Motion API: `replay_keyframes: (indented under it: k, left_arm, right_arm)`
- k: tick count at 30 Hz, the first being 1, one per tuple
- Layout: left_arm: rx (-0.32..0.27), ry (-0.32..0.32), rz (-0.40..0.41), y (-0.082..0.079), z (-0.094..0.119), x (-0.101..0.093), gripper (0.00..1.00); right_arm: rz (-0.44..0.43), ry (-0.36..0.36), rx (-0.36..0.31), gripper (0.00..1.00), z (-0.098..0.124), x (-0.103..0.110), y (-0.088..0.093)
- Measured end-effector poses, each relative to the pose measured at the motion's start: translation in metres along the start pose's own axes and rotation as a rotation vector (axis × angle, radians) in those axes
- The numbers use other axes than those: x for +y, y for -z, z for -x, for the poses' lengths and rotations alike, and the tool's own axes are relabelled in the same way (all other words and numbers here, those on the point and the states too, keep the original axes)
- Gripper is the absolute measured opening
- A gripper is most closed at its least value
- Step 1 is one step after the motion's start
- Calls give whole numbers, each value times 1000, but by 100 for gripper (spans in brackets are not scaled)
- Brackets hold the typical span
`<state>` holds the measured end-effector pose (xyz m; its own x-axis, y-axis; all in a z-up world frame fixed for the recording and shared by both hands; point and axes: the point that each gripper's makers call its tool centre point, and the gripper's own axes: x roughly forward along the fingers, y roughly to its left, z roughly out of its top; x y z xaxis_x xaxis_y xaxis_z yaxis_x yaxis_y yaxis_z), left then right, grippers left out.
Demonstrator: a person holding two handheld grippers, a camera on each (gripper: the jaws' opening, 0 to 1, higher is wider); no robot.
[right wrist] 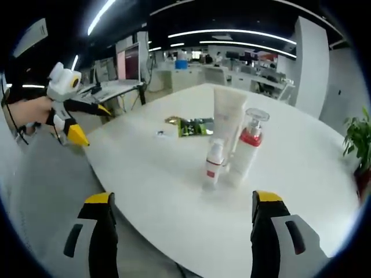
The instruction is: Arrange the skincare products in the storage area until every visible bottle or jar stands upright without overlapping.
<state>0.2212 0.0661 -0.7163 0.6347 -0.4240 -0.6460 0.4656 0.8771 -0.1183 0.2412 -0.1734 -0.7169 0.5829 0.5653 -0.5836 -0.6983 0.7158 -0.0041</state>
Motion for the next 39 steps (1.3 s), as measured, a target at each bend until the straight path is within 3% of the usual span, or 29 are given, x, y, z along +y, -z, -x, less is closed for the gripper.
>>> replay_keyframes:
  k: [4,14,33,39]
  left_arm:
    - [-6,-32,22,7,4,3,99]
    - [8,-35,50,19,6,4,99]
    - [19,-35,44,15,0,8,99]
    - [5,-46,54,6,-5,15,97]
  right_arm:
    - [4,-1,2,97,1,1,-1]
    - [2,2,7,97,2,1,0]
    - [3,4,26,96,1,0,3]
    - [0,3,31,96,1,0,5]
